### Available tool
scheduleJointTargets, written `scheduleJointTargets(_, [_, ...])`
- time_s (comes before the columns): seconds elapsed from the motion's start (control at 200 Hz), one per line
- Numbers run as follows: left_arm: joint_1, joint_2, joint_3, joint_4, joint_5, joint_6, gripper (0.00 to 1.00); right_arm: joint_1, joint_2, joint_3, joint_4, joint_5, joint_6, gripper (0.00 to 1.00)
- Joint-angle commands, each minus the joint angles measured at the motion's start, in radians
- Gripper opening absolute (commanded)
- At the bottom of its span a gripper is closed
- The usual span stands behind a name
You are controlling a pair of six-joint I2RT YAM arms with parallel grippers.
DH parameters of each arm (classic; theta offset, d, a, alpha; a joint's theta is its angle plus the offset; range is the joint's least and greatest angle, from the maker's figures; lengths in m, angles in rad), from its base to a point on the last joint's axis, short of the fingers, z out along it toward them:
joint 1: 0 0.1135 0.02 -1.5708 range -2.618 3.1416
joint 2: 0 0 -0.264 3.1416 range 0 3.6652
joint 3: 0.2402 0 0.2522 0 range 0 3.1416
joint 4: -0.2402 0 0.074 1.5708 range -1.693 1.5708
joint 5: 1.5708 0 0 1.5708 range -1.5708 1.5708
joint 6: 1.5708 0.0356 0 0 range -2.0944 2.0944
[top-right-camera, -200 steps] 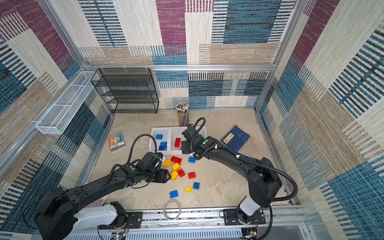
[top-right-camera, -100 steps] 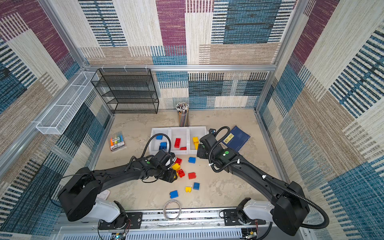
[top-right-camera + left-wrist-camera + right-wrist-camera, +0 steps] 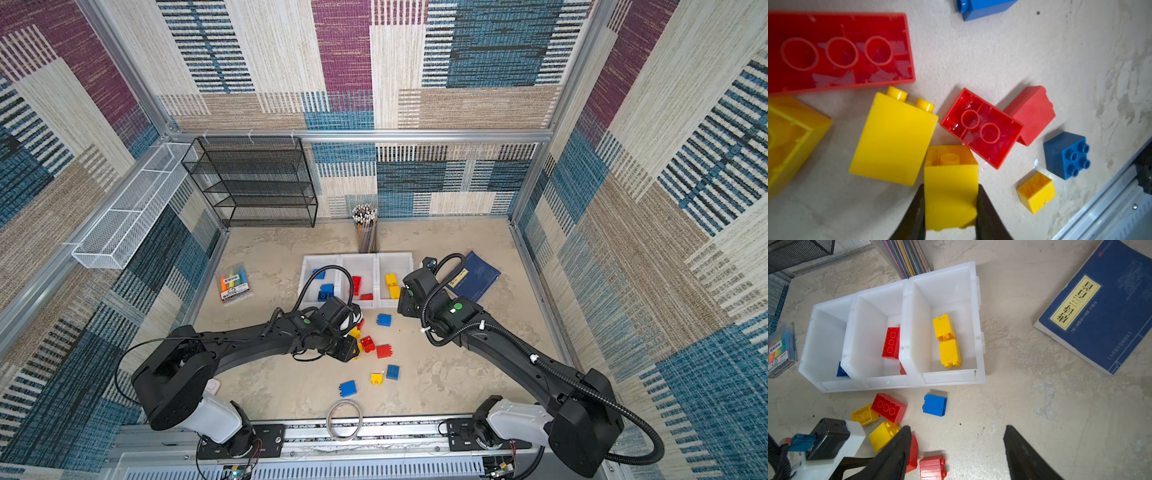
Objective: Sort the legos into containers by color
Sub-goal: 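Grasp a yellow brick with the left gripper while the right gripper withdraws, then carry the yellow brick with the left gripper into the yellow compartment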
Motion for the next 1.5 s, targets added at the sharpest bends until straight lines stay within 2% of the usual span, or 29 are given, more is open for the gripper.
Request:
scheduleJointTargets(0.0, [0.0, -0.019, 0.053, -0.041, 0.028, 0.012, 0.29, -0.01, -0.037, -0.002, -0.025, 0.039, 0.003, 0.73])
scheduleJointTargets(0.165, [0.016, 0.028, 0.249, -0.05, -0.003, 0.06, 0.3, -0.032, -0.116, -0.014, -0.051, 0.055, -0.01, 0.73])
scheduleJointTargets(0.406, [0.079, 0.355, 0.706, -0.149, -0.017, 0.112, 0.31, -0.048, -0.179, -0.033, -0.084, 0.028, -0.001, 0.72])
scheduleJointTargets(0.511, [0.097, 0.482, 0.888, -0.181, 0.009, 0.105, 0.32, -0.049, -0.189, -0.034, -0.101, 0.013, 0.008, 0.72])
scheduleJointTargets(0.611, [0.112, 0.581, 1.003, -0.204, 0.017, 0.066, 0.31, -0.049, -0.201, -0.031, -0.116, 0.008, 0.012, 0.72])
scheduleJointTargets(0.766, [0.131, 0.663, 1.075, -0.171, 0.06, 0.002, 0.31, -0.049, -0.231, -0.069, -0.103, 0.011, 0.028, 0.72])
scheduleJointTargets(0.962, [0.13, 0.682, 1.076, -0.1, 0.124, -0.018, 0.32, -0.048, -0.159, -0.029, -0.134, -0.003, 0.054, 0.72])
scheduleJointTargets(1.257, [0.13, 0.661, 1.037, -0.109, 0.082, -0.011, 0.37, -0.049, -0.222, -0.048, -0.142, 0.002, 0.065, 0.72])
scheduleJointTargets(1.307, [0.13, 0.665, 1.037, -0.105, 0.086, -0.015, 0.38, -0.048, -0.227, -0.044, -0.159, 0.007, 0.067, 0.72])
scheduleJointTargets(1.433, [0.13, 0.678, 1.052, -0.105, 0.109, -0.029, 0.51, -0.049, -0.24, -0.043, -0.182, 0.011, 0.075, 0.73])
scheduleJointTargets(1.493, [0.129, 0.676, 1.058, -0.105, 0.111, -0.028, 0.55, -0.049, -0.25, -0.047, -0.182, 0.016, 0.082, 0.73])
